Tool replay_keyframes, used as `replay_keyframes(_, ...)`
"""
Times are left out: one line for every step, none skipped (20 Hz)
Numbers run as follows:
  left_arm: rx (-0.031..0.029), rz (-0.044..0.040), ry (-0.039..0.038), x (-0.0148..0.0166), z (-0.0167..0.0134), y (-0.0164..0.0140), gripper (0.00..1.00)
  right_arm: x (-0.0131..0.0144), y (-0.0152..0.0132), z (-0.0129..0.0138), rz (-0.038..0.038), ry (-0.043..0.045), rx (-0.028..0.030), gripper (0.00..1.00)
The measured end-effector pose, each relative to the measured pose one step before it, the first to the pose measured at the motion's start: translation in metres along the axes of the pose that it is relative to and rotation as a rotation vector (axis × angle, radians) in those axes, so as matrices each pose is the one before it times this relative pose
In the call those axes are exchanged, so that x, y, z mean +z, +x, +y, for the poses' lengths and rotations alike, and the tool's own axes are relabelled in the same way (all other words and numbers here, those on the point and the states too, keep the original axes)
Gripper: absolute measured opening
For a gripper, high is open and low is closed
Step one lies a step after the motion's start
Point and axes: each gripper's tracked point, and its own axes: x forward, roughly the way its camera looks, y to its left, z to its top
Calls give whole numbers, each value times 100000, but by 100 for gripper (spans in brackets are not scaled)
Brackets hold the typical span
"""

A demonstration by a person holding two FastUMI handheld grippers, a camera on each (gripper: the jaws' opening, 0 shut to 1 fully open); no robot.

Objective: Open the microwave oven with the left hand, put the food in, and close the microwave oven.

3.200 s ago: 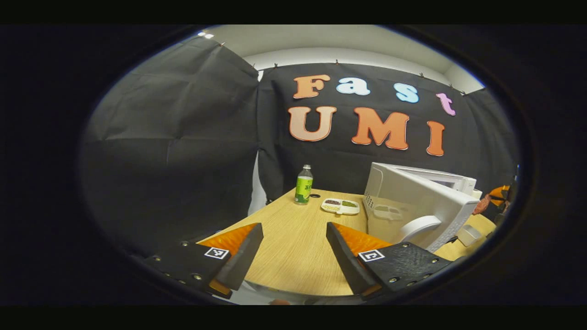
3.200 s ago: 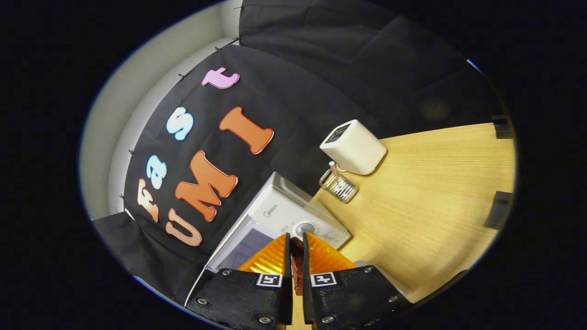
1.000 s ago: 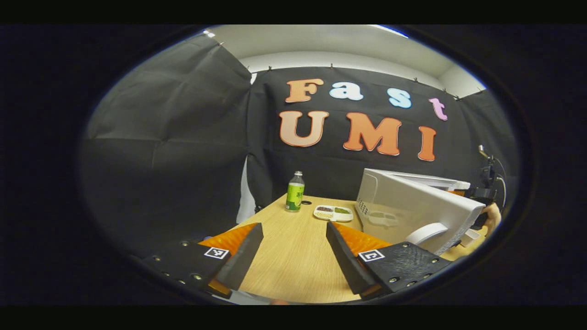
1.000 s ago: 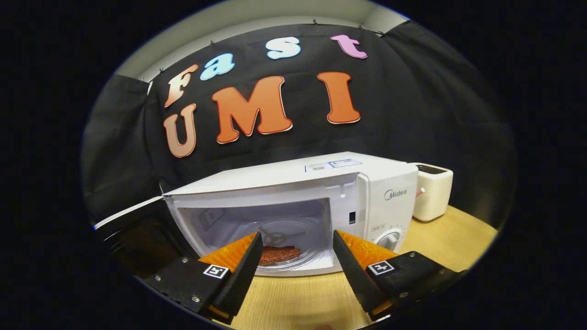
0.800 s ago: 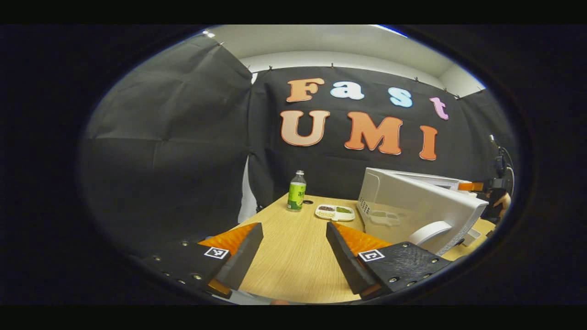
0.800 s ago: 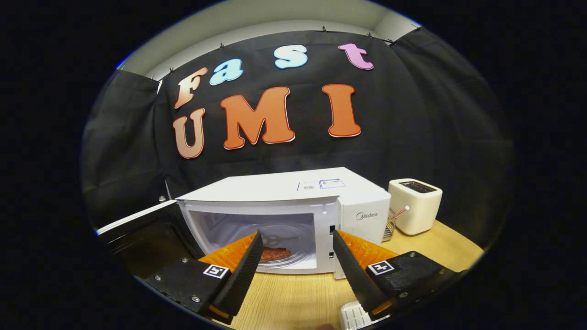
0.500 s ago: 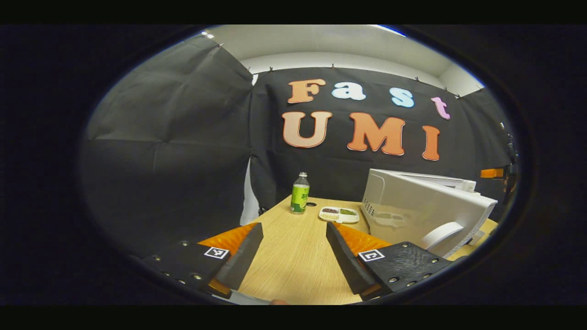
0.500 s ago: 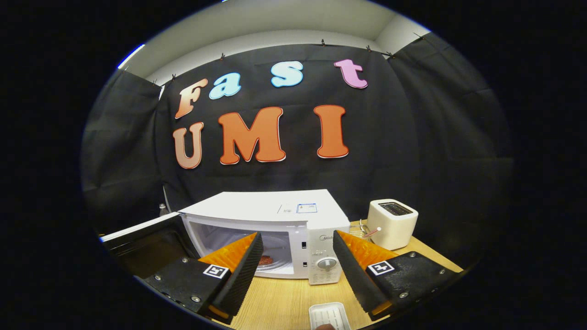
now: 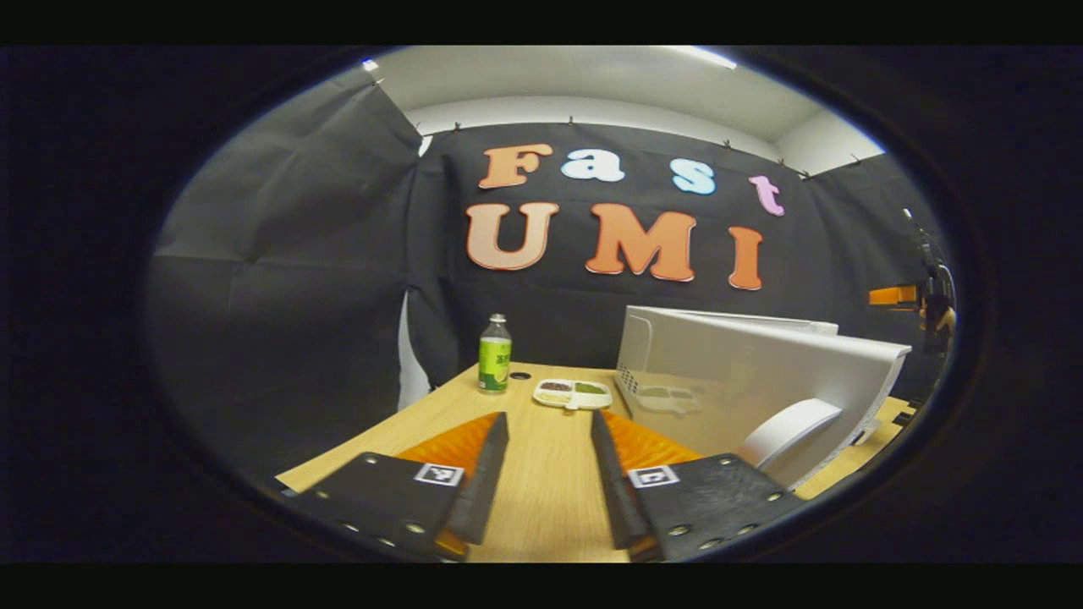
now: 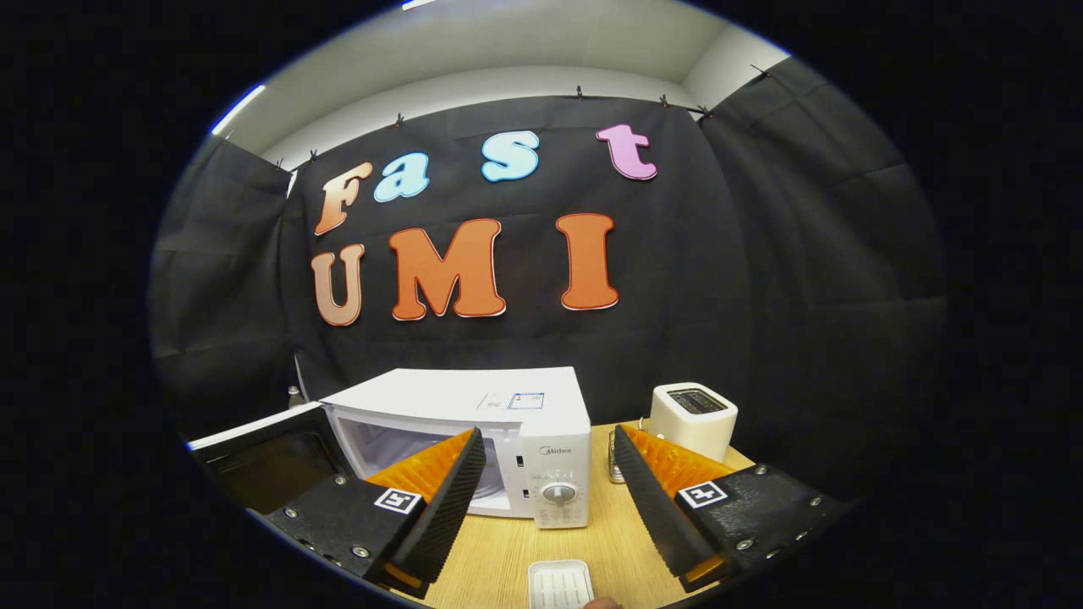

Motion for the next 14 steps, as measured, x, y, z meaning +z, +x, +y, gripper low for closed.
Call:
replay_keyframes(-2931, 1048, -60, -271, -1145, 44, 45, 151, -162, -355, -482, 242, -40, 94)
replay_keyframes(-3561, 1155, -173, -254, -1358, 138, 26, 271, -115, -342, -634, 112, -173, 94)
replay_keyframes(-5304, 1591, -969, -449, -1756, -106, 6, 242, -98, -375, -368, 206, -324, 94)
replay_keyframes(-3382, 1146, 555, -221, -1528, -270, 4, 181, -80, -400, -189, 459, -288, 94)
replay_keyframes(-3944, 1151, 207, -110, -1380, 173, 1, 150, -325, -479, -272, 493, -382, 94)
replay_keyframes(-4106, 736, -687, -139, -1523, 23, 2, 265, -226, -534, -331, 494, -628, 94)
replay_keyframes(-3240, 381, -80, -101, -1440, 259, 2, 295, -129, -577, -653, 563, -867, 94)
replay_keyframes(-3175, 708, 154, -157, -1313, 240, 1, 354, -110, -590, -867, 759, -1010, 94)
replay_keyframes(-3425, 1080, 515, -181, -1382, 314, 1, 231, -258, -504, -885, 838, -655, 94)
replay_keyframes(-3185, 1097, 793, -247, -1402, 386, 1, 157, -229, -383, -392, 772, -322, 94)
replay_keyframes(-2150, 1094, 964, -215, -1126, 388, 1, -36, -151, -365, 21, 295, -181, 94)
replay_keyframes(-1264, 928, 997, 17, -990, 489, 1, -36, -140, -500, 137, -4, -645, 94)
replay_keyframes(-1021, 657, 722, -62, -924, 706, 1, 70, -63, -401, -72, -286, -562, 95)
replay_keyframes(-1250, 9, 394, 182, -1035, 820, 1, 29, -106, -391, -186, -393, -340, 95)
